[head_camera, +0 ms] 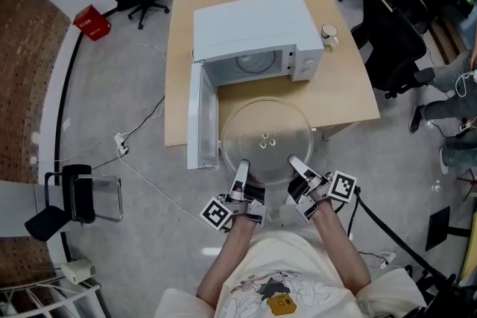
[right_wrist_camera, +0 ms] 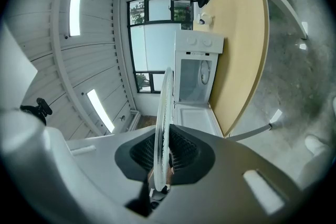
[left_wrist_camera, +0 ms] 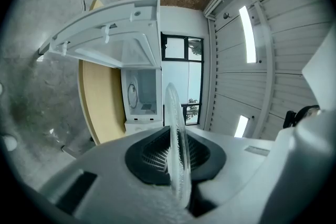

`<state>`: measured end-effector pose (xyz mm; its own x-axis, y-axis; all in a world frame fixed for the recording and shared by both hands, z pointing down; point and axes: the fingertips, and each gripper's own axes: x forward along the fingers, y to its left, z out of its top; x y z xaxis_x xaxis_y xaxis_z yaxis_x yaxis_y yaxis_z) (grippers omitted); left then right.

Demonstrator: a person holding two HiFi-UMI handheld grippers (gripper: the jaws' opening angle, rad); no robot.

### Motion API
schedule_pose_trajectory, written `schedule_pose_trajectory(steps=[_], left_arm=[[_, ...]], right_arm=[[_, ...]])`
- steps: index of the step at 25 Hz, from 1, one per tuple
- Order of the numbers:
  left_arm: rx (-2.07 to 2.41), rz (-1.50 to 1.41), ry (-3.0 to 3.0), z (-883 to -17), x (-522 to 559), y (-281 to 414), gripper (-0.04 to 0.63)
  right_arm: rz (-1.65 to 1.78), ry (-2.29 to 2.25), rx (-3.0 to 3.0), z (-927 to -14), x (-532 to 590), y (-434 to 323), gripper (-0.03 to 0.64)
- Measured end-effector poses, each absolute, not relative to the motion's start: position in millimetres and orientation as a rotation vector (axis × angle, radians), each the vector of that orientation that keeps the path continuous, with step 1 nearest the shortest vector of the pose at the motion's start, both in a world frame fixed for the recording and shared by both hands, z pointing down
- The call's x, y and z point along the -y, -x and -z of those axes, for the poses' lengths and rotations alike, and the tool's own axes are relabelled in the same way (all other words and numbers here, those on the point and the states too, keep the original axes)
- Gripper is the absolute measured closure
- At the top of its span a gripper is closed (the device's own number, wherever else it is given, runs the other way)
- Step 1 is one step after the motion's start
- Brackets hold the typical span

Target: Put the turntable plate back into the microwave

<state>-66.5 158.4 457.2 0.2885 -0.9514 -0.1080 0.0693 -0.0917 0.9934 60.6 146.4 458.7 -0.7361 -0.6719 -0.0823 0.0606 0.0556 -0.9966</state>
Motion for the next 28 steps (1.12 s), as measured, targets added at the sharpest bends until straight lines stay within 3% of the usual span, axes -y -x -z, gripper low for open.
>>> schedule_pose_trajectory(steps=[28], left_arm=[[0.981, 1.128, -1.314, -474, -114, 44, 0.563]], right_arm=[[1.830, 0.557, -1.810, -476, -91, -82, 0.581]])
